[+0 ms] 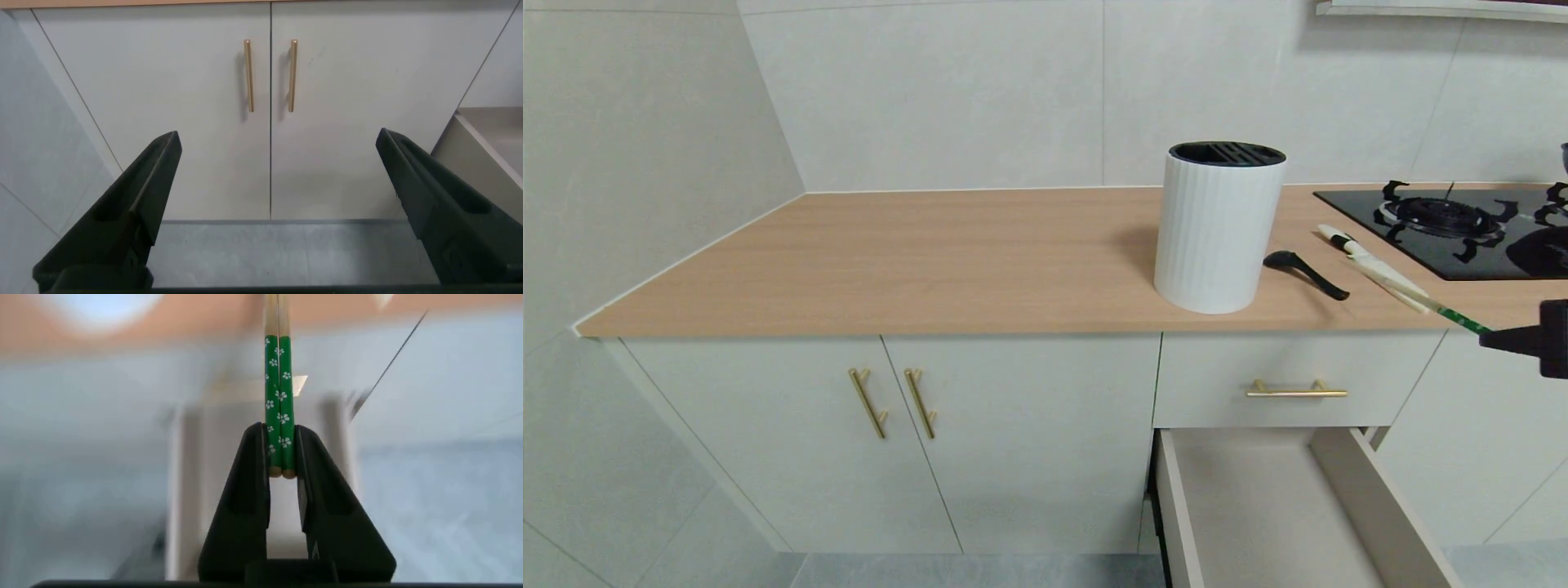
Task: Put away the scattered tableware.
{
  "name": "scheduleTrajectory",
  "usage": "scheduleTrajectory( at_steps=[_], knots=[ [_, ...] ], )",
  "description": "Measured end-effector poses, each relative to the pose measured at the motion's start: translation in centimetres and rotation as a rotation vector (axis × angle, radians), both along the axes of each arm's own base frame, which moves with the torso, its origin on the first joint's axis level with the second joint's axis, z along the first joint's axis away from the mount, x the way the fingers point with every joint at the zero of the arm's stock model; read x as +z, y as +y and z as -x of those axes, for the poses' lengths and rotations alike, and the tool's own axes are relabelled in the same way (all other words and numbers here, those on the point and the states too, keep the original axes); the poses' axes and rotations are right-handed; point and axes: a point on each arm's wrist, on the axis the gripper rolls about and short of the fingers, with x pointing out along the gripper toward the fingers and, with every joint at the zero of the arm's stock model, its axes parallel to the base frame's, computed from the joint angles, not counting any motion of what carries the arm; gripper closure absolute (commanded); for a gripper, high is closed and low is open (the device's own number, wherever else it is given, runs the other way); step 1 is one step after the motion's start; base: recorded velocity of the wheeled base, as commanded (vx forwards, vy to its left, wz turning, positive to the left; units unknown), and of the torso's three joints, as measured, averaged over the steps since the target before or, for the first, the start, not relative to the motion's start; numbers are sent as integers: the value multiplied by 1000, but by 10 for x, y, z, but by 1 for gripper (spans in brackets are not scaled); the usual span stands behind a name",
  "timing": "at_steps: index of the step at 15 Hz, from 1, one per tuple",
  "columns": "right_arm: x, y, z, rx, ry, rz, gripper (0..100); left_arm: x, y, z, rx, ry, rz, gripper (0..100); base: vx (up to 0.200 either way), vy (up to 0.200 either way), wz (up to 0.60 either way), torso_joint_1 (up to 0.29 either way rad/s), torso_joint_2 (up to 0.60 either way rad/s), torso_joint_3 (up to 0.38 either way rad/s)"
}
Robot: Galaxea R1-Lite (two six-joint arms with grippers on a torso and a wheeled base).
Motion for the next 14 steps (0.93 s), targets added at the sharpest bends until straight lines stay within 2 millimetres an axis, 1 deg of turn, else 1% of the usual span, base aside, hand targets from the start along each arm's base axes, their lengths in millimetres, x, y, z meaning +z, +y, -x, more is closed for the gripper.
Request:
scheduleTrajectory(
  at_steps=[2, 4, 5, 7, 10, 14],
  knots=[
    [4, 1, 26, 128, 23, -13, 100, 0, 0, 0, 0, 0, 0, 0, 0, 0, 0, 0, 0, 0],
    [3, 3, 41, 251, 56, -36, 100, 0, 0, 0, 0, 0, 0, 0, 0, 0, 0, 0, 0, 0],
    [3, 3, 44, 288, 55, -45, 100, 0, 0, 0, 0, 0, 0, 0, 0, 0, 0, 0, 0, 0],
    [-1, 6, 45, 349, 52, -47, 100, 0, 0, 0, 0, 0, 0, 0, 0, 0, 0, 0, 0, 0],
    [-14, 8, 35, 372, 37, -45, 100, 0, 0, 0, 0, 0, 0, 0, 0, 0, 0, 0, 0, 0],
    [-34, 11, 26, 420, 103, -13, 100, 0, 0, 0, 0, 0, 0, 0, 0, 0, 0, 0, 0, 0]
  ],
)
